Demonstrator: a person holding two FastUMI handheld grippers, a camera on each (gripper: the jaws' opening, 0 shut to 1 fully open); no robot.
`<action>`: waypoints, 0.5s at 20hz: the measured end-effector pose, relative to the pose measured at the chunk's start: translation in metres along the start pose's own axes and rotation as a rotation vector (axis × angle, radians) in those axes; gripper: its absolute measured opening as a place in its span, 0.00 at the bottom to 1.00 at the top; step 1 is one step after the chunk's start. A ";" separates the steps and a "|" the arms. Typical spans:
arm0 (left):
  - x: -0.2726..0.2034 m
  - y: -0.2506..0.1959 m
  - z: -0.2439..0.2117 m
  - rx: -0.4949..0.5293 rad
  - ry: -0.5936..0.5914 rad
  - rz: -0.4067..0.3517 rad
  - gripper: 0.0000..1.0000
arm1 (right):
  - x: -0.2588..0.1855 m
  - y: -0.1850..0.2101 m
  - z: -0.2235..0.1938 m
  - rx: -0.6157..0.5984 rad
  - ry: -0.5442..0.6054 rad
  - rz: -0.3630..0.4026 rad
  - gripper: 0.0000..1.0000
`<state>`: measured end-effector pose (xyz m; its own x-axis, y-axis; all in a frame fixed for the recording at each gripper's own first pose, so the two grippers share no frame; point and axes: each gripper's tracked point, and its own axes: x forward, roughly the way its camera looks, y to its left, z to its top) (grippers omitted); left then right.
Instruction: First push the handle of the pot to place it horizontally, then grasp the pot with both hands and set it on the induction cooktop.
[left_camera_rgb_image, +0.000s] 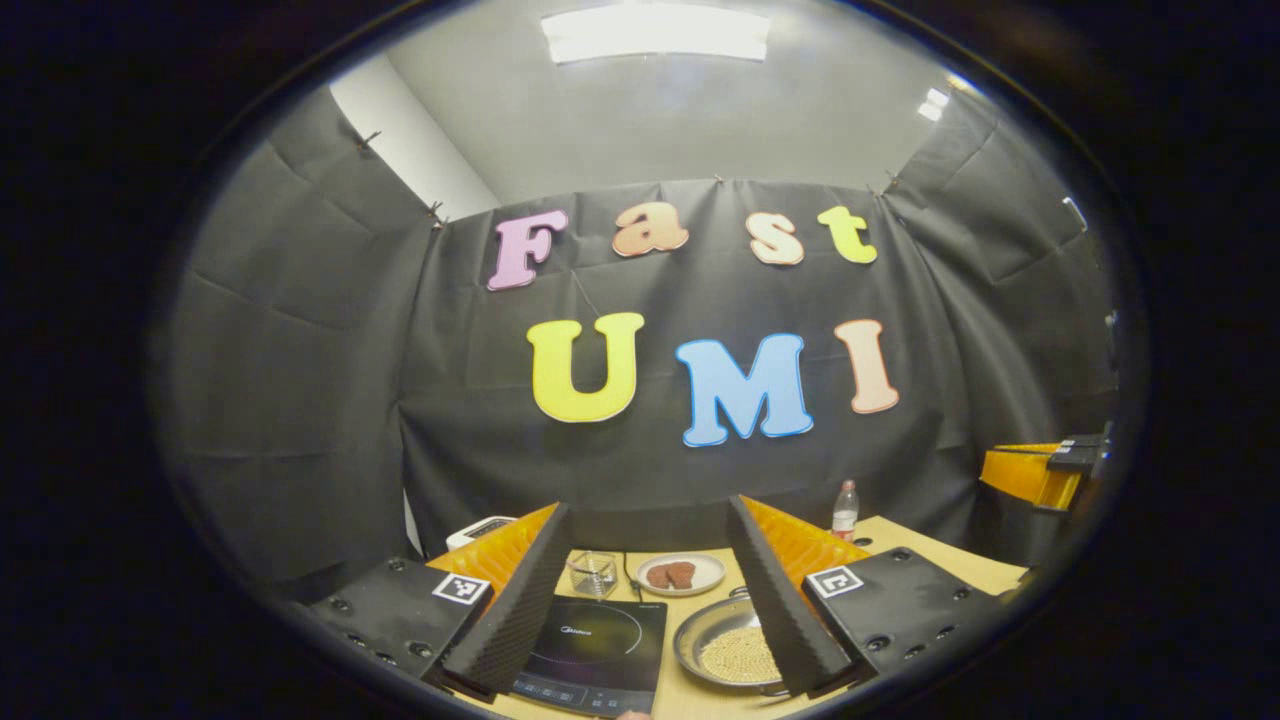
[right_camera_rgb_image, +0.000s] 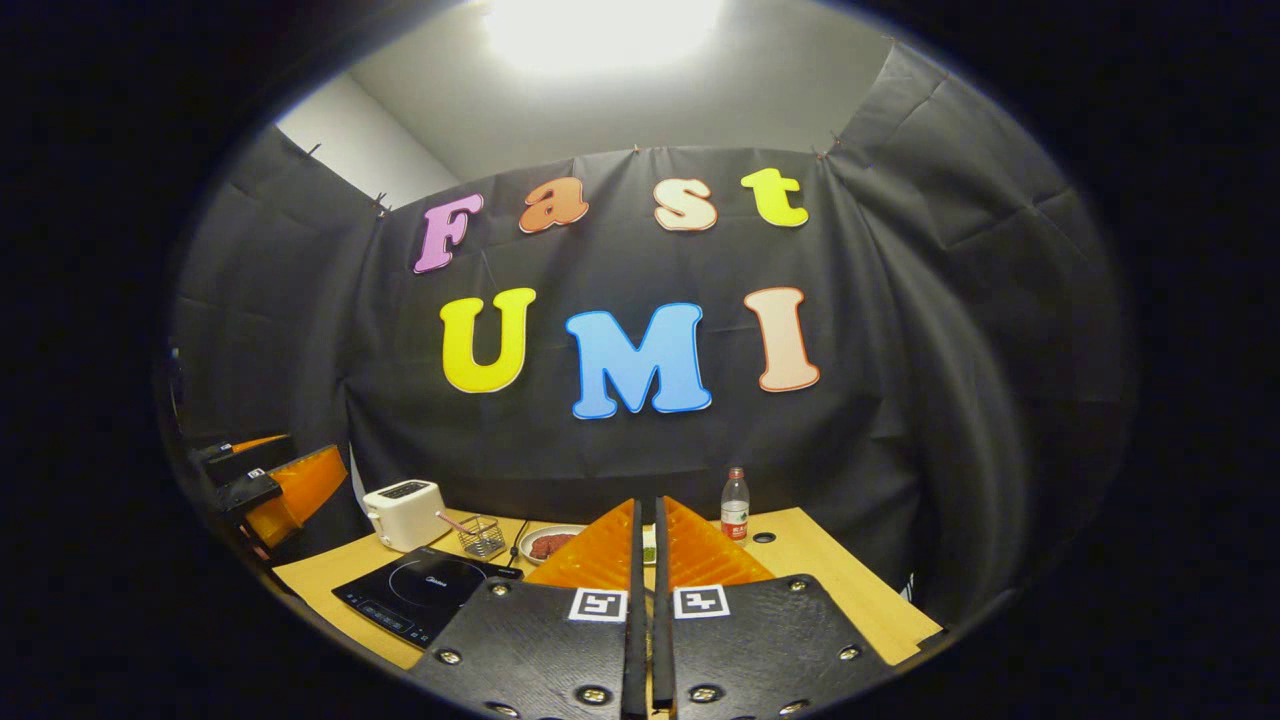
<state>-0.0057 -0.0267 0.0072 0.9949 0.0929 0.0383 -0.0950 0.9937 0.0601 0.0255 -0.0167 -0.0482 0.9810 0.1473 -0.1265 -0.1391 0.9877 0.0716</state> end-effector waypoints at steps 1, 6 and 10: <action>-0.002 0.001 -0.001 0.002 0.006 0.011 0.99 | 0.003 0.002 -0.006 -0.001 0.014 0.013 0.02; -0.004 0.013 -0.002 0.011 0.012 0.057 0.99 | 0.016 0.026 -0.031 -0.009 0.082 0.103 0.02; 0.008 0.029 -0.005 0.006 0.010 0.079 0.99 | 0.031 0.055 -0.051 -0.008 0.130 0.173 0.03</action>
<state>-0.0005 0.0036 0.0042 0.9845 0.1721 0.0329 -0.1739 0.9827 0.0637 0.0414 0.0447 -0.0981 0.9168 0.3193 -0.2398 -0.3051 0.9475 0.0951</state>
